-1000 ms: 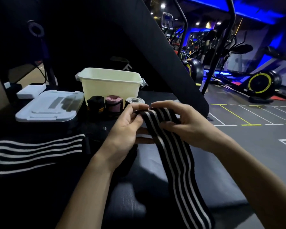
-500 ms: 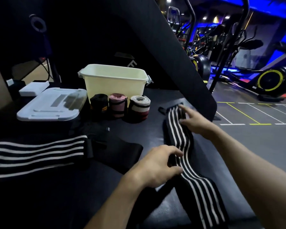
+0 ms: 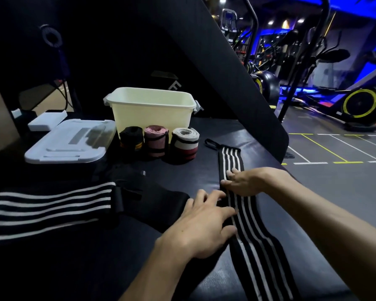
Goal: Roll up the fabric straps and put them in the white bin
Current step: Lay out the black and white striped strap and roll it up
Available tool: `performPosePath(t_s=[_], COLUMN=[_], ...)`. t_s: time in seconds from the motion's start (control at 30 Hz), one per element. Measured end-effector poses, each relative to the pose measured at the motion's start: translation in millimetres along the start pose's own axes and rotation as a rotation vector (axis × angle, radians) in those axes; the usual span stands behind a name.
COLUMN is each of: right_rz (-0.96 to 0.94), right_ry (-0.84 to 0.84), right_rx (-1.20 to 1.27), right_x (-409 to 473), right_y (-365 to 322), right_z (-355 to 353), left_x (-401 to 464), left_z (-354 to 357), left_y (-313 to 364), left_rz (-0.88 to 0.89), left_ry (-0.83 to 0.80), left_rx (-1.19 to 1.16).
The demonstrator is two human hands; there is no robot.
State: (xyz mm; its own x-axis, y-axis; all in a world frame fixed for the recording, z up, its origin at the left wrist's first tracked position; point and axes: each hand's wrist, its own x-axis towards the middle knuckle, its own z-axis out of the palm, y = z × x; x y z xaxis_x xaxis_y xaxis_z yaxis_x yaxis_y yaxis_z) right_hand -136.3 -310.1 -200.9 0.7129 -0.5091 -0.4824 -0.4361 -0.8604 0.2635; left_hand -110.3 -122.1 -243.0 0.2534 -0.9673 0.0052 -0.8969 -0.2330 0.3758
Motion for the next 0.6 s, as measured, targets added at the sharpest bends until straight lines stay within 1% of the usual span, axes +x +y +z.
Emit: performPosePath(t_s=[0.1,0.17,0.27,0.33,0.37,0.43,0.5,0.53,0.6], right_rz=[0.013,-0.001,0.037,0.034,-0.018,-0.222,-0.419,-0.489,-0.592], right_ry=[0.028,0.075,0.141,0.294,0.404,0.584,0.665,0.683,0.688], right_rx=[0.044,0.103,0.178,0.138,0.137,0.208,0.256,0.278,0.321], right_x=[21,32,36,30,23,7,-13,-21,-35], right_y=[13,22,26,23,18,-2,-35,-53,-86], right_z=[11,16,15,8,2,-12,-23,-27,-32], left_x=[1,0,-6,-19,-27,-49,-72,-83,-102], left_z=[1,-2,-12,-29,-40,-64,-85,-91,-101], left_y=[0,-1,-6,-14,-19,-35,-54,-62,-76], left_rz=[0.031,0.042,0.072,0.045,0.007,-0.068,-0.175,-0.239,-0.376], left_ry=[-0.005,0.004,0.029,0.099,0.141,0.245,0.333,0.352,0.316], left_rx=[0.031,0.002,-0.061,-0.125,-0.146,-0.171,-0.152,-0.11,-0.02])
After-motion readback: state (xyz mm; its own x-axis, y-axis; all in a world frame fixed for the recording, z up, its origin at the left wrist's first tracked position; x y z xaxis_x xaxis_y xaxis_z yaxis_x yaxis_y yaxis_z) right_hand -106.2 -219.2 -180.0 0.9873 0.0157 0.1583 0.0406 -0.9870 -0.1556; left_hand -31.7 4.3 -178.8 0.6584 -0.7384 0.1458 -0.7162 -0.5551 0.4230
